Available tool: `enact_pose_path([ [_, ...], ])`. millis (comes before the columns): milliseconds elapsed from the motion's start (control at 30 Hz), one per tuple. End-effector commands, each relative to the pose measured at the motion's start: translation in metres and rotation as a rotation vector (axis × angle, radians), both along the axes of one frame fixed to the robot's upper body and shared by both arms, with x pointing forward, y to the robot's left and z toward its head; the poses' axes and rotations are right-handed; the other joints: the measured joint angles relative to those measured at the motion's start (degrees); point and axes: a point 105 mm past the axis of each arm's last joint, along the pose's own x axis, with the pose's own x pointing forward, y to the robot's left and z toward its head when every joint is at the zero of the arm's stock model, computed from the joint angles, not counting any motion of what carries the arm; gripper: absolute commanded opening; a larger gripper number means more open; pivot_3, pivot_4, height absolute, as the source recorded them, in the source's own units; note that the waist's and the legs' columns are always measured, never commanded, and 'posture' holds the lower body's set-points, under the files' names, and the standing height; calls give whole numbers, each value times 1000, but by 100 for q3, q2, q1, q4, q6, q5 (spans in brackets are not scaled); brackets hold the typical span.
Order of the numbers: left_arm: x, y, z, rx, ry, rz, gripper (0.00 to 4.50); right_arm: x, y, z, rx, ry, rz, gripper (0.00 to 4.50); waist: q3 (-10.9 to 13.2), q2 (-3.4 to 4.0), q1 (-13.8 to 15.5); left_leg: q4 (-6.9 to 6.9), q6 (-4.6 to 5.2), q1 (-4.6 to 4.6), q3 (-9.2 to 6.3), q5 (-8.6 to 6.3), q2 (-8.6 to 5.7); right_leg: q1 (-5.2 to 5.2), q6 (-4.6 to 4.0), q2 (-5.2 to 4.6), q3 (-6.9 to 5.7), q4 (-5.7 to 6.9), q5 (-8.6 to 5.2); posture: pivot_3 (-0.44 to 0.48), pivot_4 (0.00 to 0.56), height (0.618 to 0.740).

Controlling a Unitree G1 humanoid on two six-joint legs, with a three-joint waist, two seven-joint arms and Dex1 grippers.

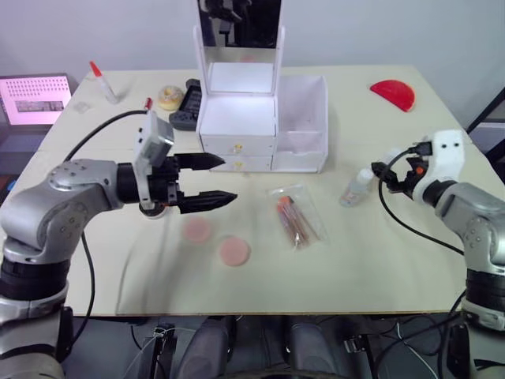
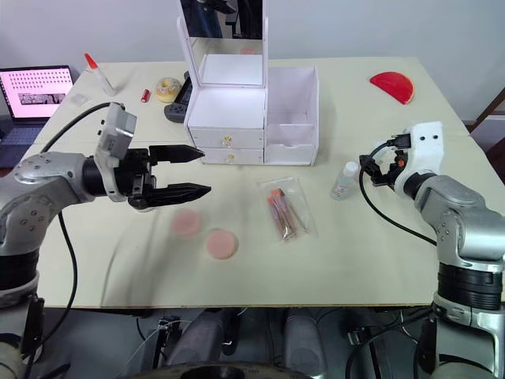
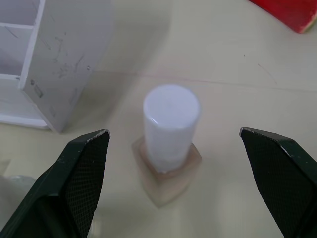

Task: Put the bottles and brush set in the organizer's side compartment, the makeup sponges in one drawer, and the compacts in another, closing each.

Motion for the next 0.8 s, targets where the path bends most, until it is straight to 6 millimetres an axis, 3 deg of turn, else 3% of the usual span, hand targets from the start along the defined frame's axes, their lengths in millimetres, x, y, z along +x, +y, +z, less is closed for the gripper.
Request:
enact_pose_path([
  [33, -3, -2, 13, -28, -63, -9, 4500, 5, 2, 15, -15, -64, 1, 4451, 0, 0, -9, 0, 0, 0, 0, 0, 0, 0, 0, 0, 0, 0, 0, 0, 150, 737],
  [333, -6, -4, 15, -48, -71, -10, 4500, 11, 5, 19, -12, -85, 5, 4451, 0, -1, -87, -1, 0, 1, -2, 0, 0, 0, 0, 2, 1, 1, 0, 0, 150, 737],
  [433, -7, -4, 16, -51, -71, -10, 4500, 12, 6, 20, -12, -89, 8, 3601, 0, -1, -75, -2, -1, 1, -3, 1, 1, -1, 0, 4, 1, 2, 0, 0, 150, 737],
  [600, -7, -4, 14, -50, -65, -9, 4500, 12, 7, 23, -11, -101, 18, 1058, 0, -1, -72, -1, -1, 1, -2, 1, 1, 0, 0, 4, 2, 1, 0, 0, 150, 737],
  [633, -7, -4, 14, -49, -65, -8, 4500, 12, 7, 24, -11, -102, 19, 713, 0, -1, -72, -1, -1, 1, -2, 1, 1, 0, 0, 4, 2, 1, 0, 0, 150, 737],
  [800, -6, -4, 13, -50, -61, -8, 4500, 10, 10, 28, -12, -117, 40, 712, 0, -1, -74, -2, -1, 1, -3, 1, 1, -1, 0, 4, 2, 1, 0, 0, 150, 737],
])
